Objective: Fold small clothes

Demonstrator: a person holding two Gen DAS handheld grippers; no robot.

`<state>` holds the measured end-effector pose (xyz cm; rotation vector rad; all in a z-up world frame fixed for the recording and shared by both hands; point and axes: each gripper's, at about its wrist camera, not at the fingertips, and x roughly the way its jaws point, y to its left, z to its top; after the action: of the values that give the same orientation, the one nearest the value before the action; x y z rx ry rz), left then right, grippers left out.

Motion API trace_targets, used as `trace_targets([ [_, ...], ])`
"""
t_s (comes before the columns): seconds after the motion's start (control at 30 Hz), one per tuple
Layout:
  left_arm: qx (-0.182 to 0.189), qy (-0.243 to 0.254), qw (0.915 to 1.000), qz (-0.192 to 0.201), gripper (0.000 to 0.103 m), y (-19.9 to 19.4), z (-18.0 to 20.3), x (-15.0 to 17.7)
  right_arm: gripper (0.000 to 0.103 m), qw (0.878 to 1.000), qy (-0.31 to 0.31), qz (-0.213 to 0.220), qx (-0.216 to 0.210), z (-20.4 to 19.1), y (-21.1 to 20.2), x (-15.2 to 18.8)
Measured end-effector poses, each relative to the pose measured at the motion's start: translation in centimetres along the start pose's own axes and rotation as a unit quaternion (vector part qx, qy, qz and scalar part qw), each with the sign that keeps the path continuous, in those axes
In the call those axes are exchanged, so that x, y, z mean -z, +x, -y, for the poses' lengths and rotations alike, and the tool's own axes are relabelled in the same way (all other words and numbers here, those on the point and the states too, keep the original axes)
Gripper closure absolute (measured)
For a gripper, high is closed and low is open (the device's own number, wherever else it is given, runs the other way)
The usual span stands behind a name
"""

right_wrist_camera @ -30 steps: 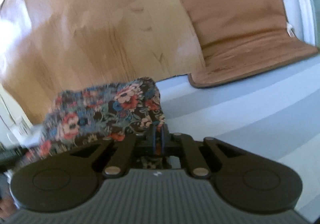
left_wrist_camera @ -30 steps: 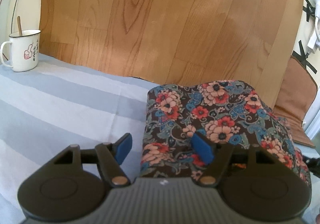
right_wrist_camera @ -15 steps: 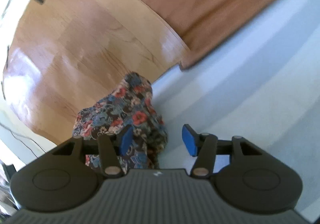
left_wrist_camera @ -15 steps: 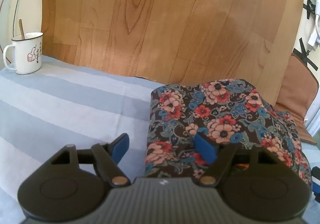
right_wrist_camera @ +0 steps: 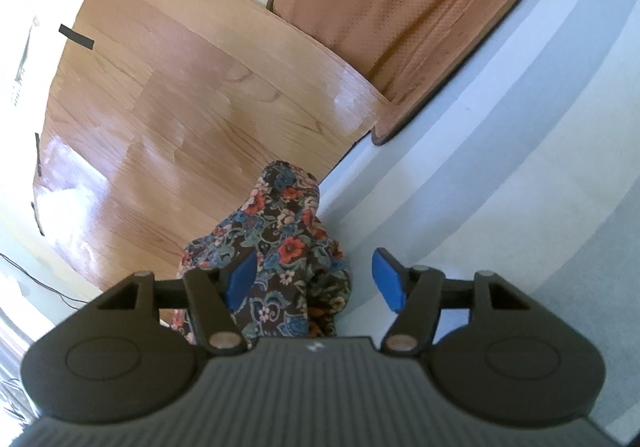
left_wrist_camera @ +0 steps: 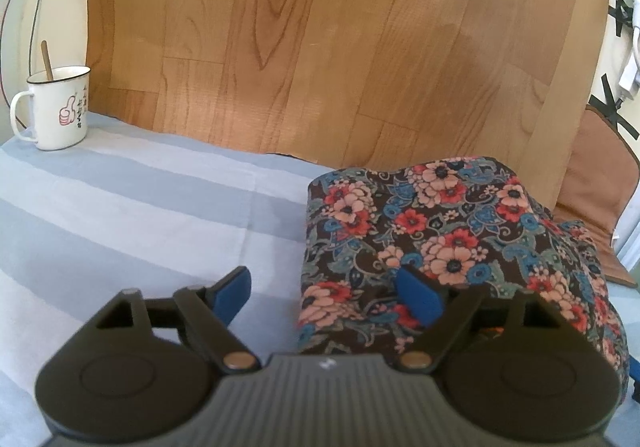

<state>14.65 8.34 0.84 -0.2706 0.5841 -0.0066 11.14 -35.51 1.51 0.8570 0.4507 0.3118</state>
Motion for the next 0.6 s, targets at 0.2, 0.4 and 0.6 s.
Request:
trace_targets([
  [0.2, -0.007, 0.015, 0.9996, 0.023, 0.019, -0.7, 0.4, 0.3, 0.035, 1.000, -0.016, -0.003, 0.009, -0.5, 0.1, 0.2],
  [0.4, -0.012, 0.054, 0.9967, 0.059, 0.019, -2.4, 1.6, 1.3, 0.028, 0.998, -0.050, -0.012, 0.020, -1.4, 0.5, 0.5],
  [0.6, -0.035, 0.096, 0.9882, 0.114, 0.019, -4.9, 3.1, 2.9, 0.025, 0.998, -0.057, -0.011, 0.019, -1.6, 0.4, 0.7],
])
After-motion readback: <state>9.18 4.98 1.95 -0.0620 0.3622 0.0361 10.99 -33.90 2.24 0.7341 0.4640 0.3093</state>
